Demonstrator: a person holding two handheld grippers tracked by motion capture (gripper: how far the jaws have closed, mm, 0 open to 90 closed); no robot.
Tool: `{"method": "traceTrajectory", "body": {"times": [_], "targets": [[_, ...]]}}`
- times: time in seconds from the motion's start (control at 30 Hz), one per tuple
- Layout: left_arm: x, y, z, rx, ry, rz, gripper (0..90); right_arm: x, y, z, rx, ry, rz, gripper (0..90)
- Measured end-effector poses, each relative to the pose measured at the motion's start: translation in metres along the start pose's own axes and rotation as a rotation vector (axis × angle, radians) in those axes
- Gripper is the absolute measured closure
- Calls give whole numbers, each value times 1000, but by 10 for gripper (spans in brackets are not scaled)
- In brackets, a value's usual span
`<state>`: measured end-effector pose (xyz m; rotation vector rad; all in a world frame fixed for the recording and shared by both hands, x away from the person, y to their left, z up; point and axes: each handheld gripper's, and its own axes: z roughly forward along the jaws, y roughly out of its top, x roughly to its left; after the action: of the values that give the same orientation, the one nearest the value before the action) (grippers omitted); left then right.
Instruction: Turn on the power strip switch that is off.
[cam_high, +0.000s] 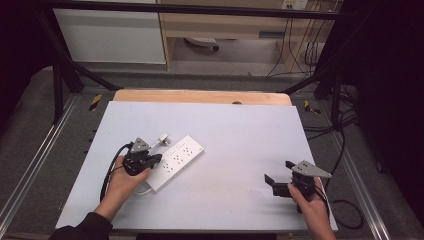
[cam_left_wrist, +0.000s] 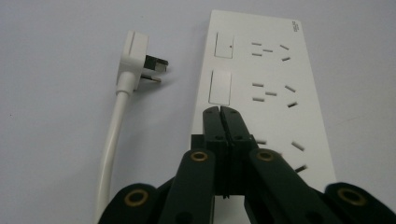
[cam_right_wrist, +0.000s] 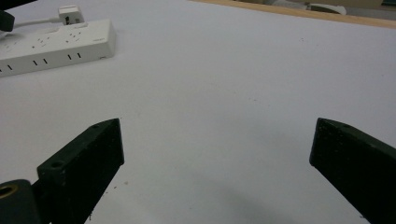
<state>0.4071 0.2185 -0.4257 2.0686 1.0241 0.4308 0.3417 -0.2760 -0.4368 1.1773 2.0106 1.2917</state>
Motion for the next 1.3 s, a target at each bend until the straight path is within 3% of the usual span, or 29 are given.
{"method": "traceTrajectory", "body": {"times": [1.3], "targets": [[1, -4, 0, 22, -8, -22, 900, 0, 0, 1, 5, -3, -3, 32]]}}
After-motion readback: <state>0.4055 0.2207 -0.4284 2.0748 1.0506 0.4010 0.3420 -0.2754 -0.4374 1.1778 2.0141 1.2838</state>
